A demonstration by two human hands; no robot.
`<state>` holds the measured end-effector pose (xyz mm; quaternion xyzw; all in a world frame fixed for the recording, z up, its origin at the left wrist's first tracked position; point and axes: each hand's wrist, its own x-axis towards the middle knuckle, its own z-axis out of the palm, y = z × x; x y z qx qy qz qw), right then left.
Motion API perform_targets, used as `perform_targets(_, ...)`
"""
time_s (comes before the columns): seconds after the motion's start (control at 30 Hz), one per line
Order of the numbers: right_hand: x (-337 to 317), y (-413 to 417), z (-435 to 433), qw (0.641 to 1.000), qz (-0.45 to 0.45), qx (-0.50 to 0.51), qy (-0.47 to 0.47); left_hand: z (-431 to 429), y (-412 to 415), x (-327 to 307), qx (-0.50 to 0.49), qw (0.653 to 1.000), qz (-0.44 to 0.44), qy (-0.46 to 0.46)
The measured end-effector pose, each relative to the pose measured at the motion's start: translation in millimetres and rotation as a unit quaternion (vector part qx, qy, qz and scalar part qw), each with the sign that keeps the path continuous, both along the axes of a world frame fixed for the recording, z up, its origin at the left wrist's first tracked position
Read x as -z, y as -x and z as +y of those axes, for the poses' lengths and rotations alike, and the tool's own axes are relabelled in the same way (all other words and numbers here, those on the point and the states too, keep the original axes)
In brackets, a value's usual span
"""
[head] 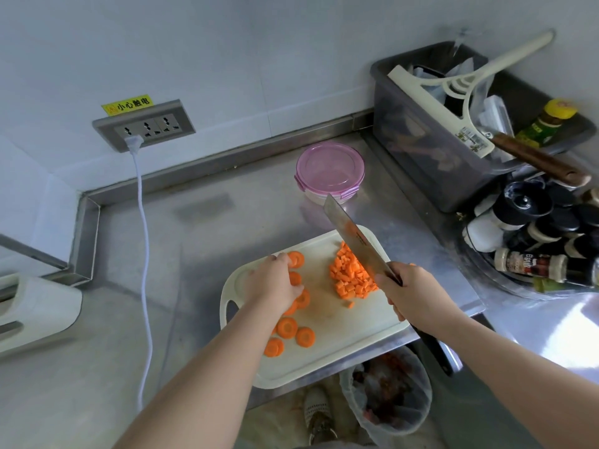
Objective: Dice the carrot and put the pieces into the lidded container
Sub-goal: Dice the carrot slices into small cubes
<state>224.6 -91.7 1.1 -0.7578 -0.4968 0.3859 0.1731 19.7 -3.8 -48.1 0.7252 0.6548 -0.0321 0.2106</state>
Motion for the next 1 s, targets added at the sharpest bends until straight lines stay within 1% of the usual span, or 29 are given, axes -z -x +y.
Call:
perform_targets(0.2,-0.4,5.0,0.3,1.000,0.015,0.005,0.004,-6.1,6.5,-2.8,0.007,1.000,0.004,0.012)
perform_targets(0.33,-2.7,7.4,1.1,1.000,0.030,0.007,0.006,-3.7,10.3,-6.2,-0.022,0.998,-0.053,0.010)
perform_targets(0.4,-3.5,6.5,1.0,0.999,0.034,0.009,0.005,1.1,15.7,-8.9,-0.019,0.998,-0.064,0.002)
perform_targets(0.57,-4.4,4.5,-0.1,1.000,0.023,0.000,0.006,4.7,20.2,-10.1,0.067,0.997,-0.034,0.027)
perform_targets(0.7,-4.6,2.9,-1.2,1.000,0.028,0.001,0.008,4.8,14.7,-3.5,0.093,0.995,-0.011,0.046)
perform_targets(0.83,-4.4,0.2,-1.0,0.999,0.031,0.005,0.009,5.7,9.5,-5.3,0.128,0.991,0.022,0.018)
perform_targets(0.9,-4.7,-0.9,-0.7,1.000,0.027,0.001,0.011,6.9,11.4,-9.7,0.109,0.994,0.014,0.022)
perform_targets(1.0,-5.5,-3.0,-0.8,0.999,0.029,-0.003,0.015,12.7,21.9,-12.1,0.044,0.997,-0.043,0.049)
